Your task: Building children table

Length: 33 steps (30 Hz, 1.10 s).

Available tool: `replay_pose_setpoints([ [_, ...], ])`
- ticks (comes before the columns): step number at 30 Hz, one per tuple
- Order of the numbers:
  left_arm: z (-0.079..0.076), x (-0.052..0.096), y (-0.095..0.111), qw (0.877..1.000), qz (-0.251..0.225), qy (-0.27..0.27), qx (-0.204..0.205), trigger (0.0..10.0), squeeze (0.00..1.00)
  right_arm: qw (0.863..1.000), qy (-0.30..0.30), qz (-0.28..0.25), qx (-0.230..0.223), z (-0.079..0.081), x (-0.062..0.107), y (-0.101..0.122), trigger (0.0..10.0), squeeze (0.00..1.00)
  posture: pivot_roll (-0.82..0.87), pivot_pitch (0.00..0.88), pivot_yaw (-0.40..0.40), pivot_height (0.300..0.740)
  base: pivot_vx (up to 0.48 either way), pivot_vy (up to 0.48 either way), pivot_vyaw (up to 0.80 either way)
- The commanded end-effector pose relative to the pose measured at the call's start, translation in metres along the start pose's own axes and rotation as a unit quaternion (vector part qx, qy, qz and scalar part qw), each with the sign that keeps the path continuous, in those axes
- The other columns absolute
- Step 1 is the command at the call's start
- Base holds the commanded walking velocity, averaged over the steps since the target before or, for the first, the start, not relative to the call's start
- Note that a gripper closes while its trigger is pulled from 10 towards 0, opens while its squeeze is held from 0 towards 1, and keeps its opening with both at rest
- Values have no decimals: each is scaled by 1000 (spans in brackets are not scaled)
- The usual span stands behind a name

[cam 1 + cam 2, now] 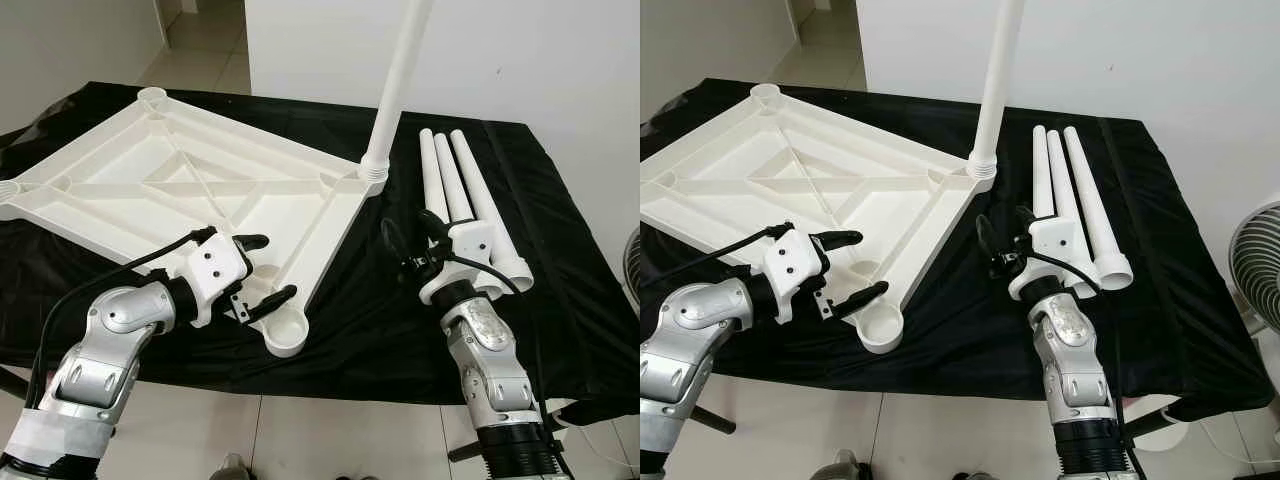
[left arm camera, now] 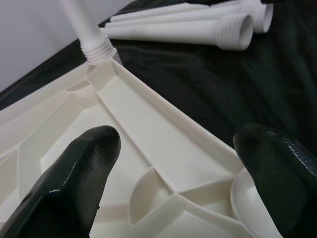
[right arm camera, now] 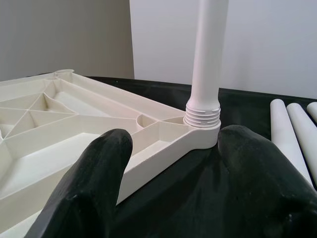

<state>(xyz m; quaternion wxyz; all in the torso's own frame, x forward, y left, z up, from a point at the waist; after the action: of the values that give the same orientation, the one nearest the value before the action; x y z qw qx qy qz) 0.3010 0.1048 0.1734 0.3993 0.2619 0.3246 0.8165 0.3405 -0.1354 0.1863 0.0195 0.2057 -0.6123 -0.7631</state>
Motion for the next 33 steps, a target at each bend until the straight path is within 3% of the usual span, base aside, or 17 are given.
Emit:
replay_pose_setpoints([
  [1, -10, 2, -10, 999, 23, -25, -15, 10000, 0, 1000, 0, 7, 4, -2, 4, -4, 10000, 0, 132, 81, -60, 740, 0, 0, 0],
  [14, -26, 5, -24, 994, 59, -67, -55, 10000, 0, 1000, 1, 7, 6, -3, 5, -4, 10000, 0, 131, 91, -65, 740, 0, 0, 0],
  [21, -31, -8, -24, 989, 69, -83, -102, 10000, 0, 1000, -2, 5, 6, -3, 5, -3, 10000, 0, 123, 99, -57, 740, 0, 0, 0],
  [33, -35, -25, -17, 982, 70, -95, -149, 10000, 0, 1000, -11, 3, 6, -7, 7, -1, 10000, 0, 110, 104, -48, 740, 0, 0, 0],
])
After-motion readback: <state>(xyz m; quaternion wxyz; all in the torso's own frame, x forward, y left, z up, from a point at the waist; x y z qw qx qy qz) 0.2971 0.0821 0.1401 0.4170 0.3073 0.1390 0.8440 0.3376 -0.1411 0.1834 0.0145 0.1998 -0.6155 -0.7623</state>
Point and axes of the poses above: a point about 5 cm out from each wrist's last joint towards the gripper, its own x axis pointing back from the gripper into the wrist, its own y axis along the axis of the wrist's last joint, z = x × y, the point moved 5 cm from there along -x, pointing out of the wrist towards the gripper, and after that the axes turned 12 degrees about -x, right-handed, at the moved point
